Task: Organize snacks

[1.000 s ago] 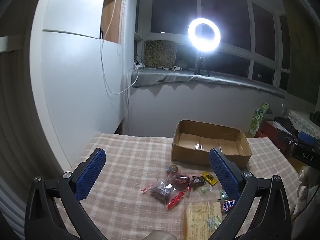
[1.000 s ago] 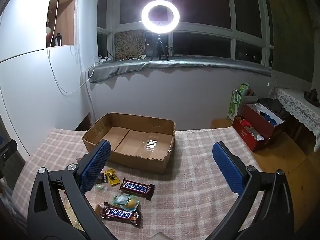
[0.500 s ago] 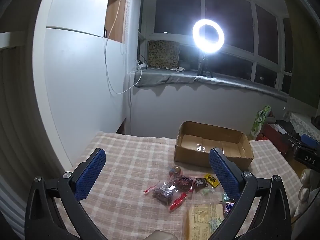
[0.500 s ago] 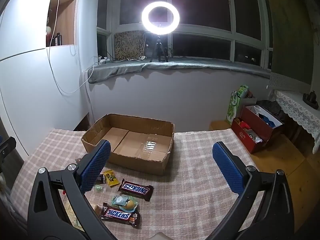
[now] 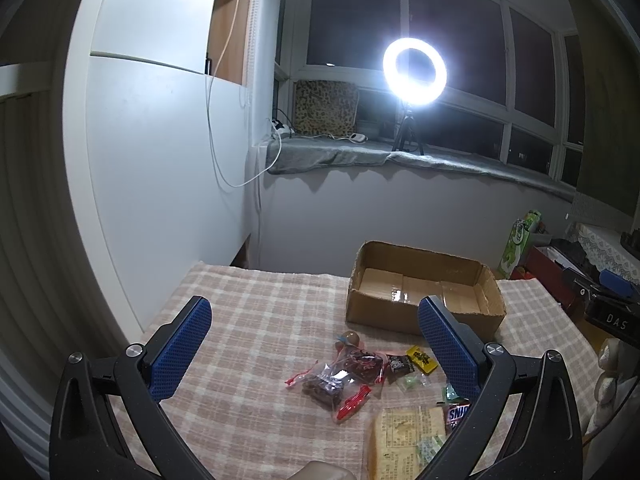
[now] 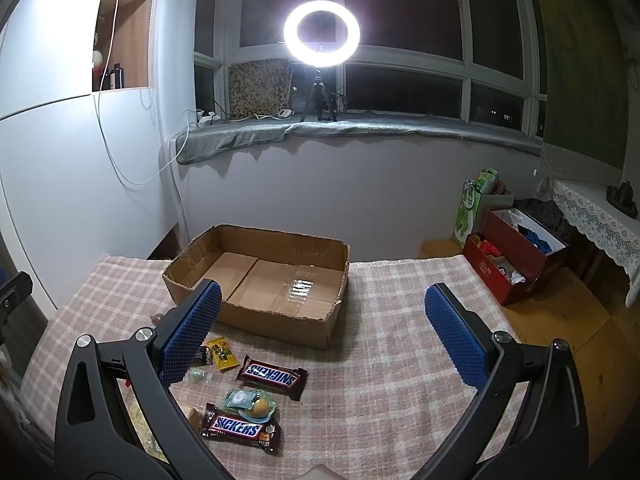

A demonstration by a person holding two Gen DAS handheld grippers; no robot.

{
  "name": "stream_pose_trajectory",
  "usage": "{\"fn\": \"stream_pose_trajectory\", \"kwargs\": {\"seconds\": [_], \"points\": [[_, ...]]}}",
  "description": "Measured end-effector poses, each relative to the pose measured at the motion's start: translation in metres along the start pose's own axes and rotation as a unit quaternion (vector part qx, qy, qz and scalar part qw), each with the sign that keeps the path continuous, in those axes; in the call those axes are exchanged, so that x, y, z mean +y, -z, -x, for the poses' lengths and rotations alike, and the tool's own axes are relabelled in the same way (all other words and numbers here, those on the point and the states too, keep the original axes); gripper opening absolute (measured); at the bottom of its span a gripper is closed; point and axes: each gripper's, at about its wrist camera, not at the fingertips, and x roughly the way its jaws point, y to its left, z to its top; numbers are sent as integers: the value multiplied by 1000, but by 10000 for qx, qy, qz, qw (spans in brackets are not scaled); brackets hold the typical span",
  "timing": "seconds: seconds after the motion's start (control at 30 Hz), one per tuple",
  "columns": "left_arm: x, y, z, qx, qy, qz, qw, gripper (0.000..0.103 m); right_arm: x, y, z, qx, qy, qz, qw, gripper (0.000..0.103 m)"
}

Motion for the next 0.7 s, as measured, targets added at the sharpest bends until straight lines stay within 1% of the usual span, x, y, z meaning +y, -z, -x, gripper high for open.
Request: {"fn": "stream_pose_trajectory", "kwargs": {"seconds": [0.7], "points": [[-5,0,2,-9,45,-18,10000,102,-2,6,-2,7,-16,-4,10000,103]]}}
